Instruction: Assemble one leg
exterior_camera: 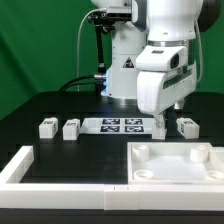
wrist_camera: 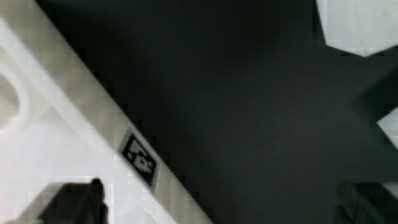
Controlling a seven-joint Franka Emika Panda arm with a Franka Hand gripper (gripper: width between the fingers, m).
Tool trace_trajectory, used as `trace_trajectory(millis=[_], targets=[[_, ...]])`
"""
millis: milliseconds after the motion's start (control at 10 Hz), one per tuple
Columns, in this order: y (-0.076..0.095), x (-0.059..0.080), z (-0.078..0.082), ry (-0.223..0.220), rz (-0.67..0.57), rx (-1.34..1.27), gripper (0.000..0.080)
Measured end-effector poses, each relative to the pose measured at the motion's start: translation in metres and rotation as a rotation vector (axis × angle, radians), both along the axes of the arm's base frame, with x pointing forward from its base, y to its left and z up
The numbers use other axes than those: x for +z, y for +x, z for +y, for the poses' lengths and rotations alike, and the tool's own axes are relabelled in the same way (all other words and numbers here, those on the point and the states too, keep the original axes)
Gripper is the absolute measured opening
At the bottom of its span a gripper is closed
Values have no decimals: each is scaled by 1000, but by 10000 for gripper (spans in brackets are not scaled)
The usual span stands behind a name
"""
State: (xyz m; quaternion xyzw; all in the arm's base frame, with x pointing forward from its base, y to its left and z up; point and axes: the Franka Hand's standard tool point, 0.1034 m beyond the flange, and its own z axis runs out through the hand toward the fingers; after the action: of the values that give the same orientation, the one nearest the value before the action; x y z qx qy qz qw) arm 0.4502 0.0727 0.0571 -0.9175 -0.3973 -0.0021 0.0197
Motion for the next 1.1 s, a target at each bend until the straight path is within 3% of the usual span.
trace_trajectory(millis=[300,600,700,900,1000,1100], targets=[[-20,-3,16,-2,42,-453,649],[-39,-3,37,-3,61,-465,649],[-51,-3,46,-23,104,-449,649],[-55,-4,49,-31,121,-433,649],[-64,-2,49,-96,247,-428,649],[-62,0,53,-138,337,-414,649]])
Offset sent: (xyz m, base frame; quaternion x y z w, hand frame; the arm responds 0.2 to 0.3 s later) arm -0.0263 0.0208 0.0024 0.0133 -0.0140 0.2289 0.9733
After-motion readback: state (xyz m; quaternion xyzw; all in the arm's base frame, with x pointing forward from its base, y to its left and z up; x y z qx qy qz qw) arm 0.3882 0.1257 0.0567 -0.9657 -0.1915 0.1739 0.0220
